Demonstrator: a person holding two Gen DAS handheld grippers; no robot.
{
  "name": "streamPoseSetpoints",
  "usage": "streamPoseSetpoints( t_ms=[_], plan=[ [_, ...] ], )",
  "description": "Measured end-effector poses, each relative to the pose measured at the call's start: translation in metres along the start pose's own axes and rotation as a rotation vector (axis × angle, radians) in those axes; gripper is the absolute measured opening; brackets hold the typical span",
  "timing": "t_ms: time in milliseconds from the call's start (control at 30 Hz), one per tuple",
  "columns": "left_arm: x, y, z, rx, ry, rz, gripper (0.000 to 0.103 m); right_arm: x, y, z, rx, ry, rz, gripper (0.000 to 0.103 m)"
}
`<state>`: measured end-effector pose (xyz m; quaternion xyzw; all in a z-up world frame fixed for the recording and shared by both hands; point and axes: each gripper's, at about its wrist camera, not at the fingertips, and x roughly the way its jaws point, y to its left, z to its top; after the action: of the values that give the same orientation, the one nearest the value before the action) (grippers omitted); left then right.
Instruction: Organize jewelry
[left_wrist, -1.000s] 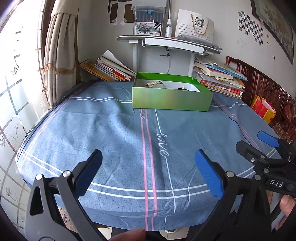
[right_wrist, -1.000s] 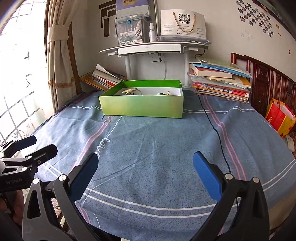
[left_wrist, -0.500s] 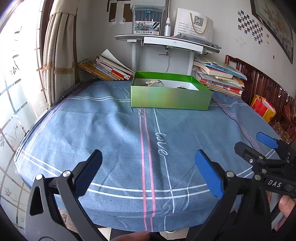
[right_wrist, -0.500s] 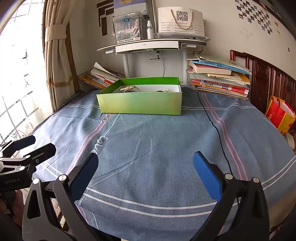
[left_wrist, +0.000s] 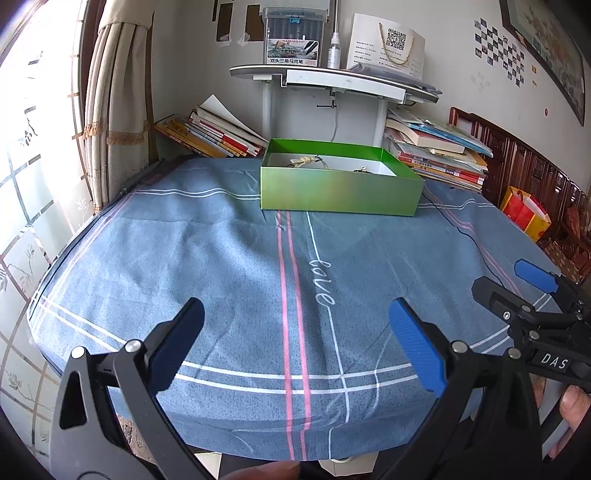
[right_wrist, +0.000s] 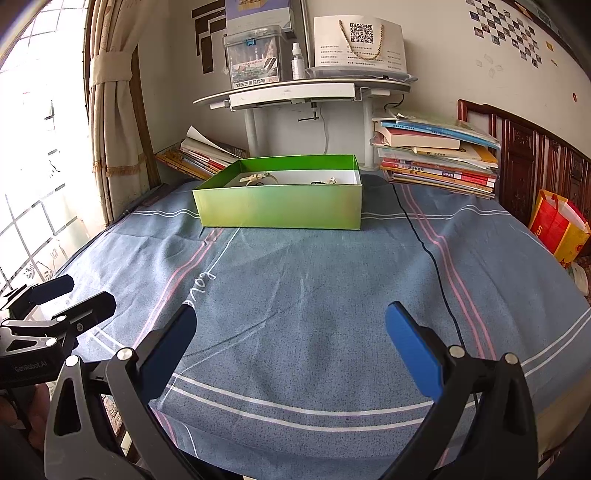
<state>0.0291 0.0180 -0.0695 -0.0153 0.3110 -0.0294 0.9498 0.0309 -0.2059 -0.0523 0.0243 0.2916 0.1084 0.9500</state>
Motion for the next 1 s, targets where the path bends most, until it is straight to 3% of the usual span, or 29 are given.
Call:
streamPoseSetpoints(
  t_ms=[1000],
  plan=[
    [0.0045,0.0002,-0.0006,0.005,0.006,-0.001,0.099,-0.0025,-0.0035,0.0001,0.007,-0.004,0.002,0.100]
  ],
)
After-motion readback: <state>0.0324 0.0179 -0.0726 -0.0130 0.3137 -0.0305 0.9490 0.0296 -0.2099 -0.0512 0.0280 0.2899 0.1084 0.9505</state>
